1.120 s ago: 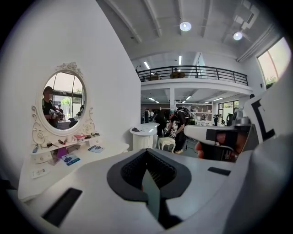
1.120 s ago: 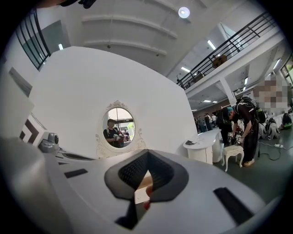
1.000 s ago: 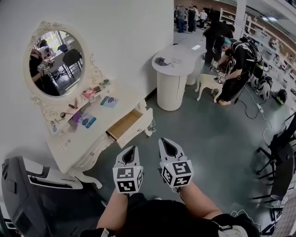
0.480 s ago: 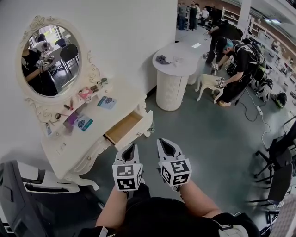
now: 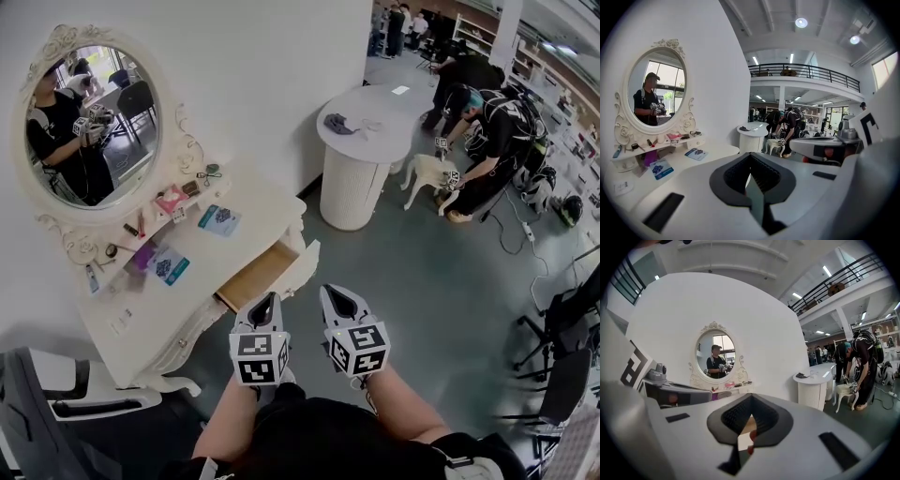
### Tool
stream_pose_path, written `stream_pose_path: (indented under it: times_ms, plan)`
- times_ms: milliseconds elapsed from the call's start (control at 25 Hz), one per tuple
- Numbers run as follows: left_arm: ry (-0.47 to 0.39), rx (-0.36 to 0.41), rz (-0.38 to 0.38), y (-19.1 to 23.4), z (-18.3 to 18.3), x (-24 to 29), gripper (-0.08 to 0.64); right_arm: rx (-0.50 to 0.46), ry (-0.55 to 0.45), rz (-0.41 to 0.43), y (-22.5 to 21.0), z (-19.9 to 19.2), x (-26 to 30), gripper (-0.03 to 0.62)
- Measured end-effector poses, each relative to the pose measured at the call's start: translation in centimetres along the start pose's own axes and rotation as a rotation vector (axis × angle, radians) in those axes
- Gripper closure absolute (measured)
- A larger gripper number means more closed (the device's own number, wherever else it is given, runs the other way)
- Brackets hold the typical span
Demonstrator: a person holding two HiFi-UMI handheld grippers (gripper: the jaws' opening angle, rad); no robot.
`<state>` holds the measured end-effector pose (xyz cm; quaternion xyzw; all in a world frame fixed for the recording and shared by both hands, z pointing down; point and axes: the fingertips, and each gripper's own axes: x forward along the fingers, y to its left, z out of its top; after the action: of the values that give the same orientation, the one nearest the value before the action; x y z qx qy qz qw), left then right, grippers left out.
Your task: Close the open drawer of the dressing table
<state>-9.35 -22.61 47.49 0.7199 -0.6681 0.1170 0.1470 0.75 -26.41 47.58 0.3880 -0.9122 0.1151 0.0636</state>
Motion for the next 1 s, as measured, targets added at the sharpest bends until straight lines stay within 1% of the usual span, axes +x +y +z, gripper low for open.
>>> stream_pose_path:
  times_ms: [360, 520, 640, 800, 1000]
  plan:
    - [0.012, -0.023, -0.026, 5.5, 1.8, 5.2, 0.554, -0.017, 0.031, -0.015, -0.7, 1.3, 7.5, 0.583]
    - [0.017, -0.032, -0.029, 7.2, 2.3, 6.8, 0.554, -0.019, 0.056, -0.02, -1.0, 0.6, 9.5, 0.583]
    - [0.039, -0.049, -0.019, 8.1, 1.6, 7.6, 0.554, -0.02, 0.098, -0.014, -1.3, -0.8, 10.6, 0.583]
    - [0.083, -0.079, 0.006, 9.0, -0.3, 8.7, 0.554, -0.036, 0.187, 0.002, -2.3, -3.9, 11.9, 0.583]
    - [0.155, -0.124, 0.063, 10.0, -2.9, 9.5, 0.554, -0.045, 0.315, 0.062, -3.2, -8.7, 13.0, 0.581]
